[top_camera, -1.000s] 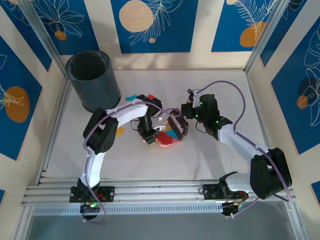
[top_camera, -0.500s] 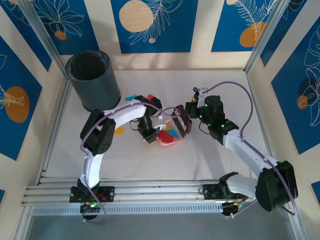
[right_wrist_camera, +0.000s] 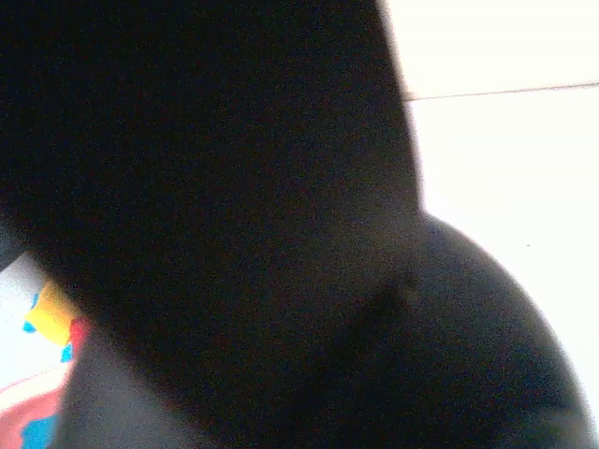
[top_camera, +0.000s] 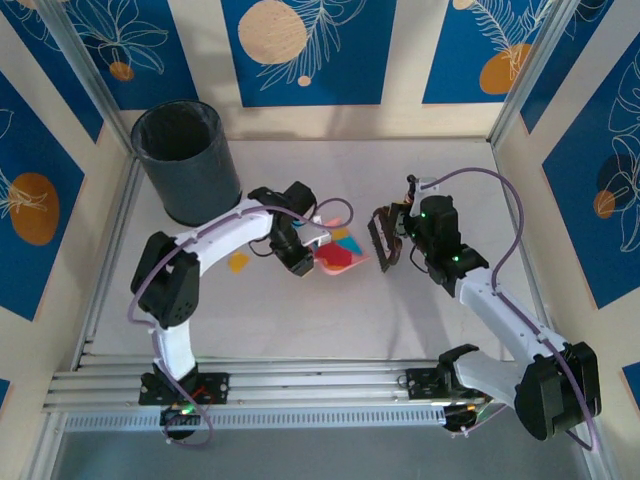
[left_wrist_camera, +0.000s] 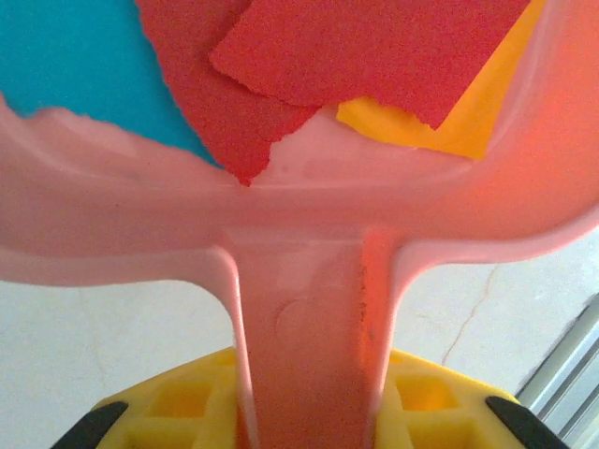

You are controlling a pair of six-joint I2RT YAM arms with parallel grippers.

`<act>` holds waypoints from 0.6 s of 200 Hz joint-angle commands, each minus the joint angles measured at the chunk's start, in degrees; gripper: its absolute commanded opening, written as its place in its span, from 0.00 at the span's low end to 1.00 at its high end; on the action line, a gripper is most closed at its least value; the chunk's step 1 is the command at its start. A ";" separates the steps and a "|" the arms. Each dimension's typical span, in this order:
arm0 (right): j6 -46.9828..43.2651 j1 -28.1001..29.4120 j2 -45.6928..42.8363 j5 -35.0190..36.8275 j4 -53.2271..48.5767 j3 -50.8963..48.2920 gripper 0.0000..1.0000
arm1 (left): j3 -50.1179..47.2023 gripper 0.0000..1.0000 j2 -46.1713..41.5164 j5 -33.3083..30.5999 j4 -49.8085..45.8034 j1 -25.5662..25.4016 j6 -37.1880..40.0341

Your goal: Sweep away the paper scraps from the table

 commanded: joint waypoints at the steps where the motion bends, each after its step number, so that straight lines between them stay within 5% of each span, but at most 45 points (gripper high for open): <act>1: -0.78 -0.98 -1.93 -0.26 0.66 -0.88 0.00 | 0.41 0.00 -3.48 3.76 2.05 0.99 -1.89; 120: -0.41 -2.68 -0.88 -5.87 0.52 -0.94 0.00 | 9.04 0.00 -11.26 10.65 4.98 10.68 -8.64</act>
